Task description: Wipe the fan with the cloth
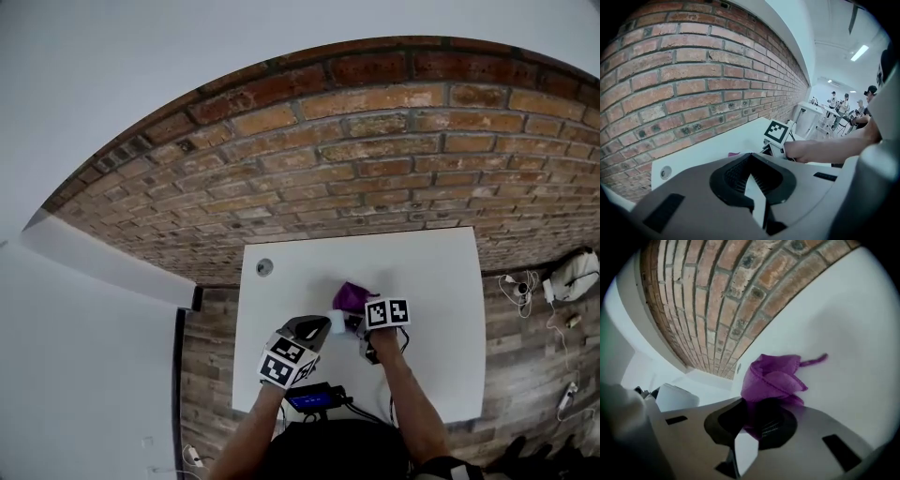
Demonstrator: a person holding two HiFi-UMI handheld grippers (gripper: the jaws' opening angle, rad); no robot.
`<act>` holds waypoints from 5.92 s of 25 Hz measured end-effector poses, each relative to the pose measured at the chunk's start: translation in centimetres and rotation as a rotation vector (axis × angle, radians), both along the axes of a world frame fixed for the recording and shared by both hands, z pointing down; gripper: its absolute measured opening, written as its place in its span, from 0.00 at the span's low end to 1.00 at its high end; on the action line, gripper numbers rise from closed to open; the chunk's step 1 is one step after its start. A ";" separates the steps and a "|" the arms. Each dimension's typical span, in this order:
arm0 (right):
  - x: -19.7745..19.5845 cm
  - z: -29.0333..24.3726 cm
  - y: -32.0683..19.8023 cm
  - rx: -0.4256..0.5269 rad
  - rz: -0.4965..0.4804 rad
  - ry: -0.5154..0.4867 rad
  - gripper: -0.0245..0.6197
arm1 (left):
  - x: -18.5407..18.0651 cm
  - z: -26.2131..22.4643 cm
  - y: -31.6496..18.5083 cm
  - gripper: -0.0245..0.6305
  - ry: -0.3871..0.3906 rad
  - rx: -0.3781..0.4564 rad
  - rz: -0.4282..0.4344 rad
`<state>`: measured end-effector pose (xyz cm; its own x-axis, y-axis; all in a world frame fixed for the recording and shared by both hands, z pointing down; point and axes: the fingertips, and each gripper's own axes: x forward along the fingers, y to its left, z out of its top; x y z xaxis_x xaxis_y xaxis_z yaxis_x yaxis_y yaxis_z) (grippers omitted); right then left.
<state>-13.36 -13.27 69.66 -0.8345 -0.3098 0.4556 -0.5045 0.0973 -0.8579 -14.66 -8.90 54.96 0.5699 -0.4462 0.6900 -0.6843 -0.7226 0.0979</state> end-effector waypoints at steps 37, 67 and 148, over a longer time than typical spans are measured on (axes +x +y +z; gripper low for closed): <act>0.2 -12.5 0.0 0.305 -0.075 -0.096 0.11 | -2.5 2.8 3.4 0.05 -0.032 -0.173 0.076; 3.2 -9.0 5.8 0.119 0.311 -0.335 0.11 | -0.3 0.2 1.5 0.05 -0.175 -0.025 0.177; 0.0 -4.0 8.5 -0.001 0.185 -0.328 0.11 | -0.3 -0.1 1.3 0.05 -0.073 -0.012 0.066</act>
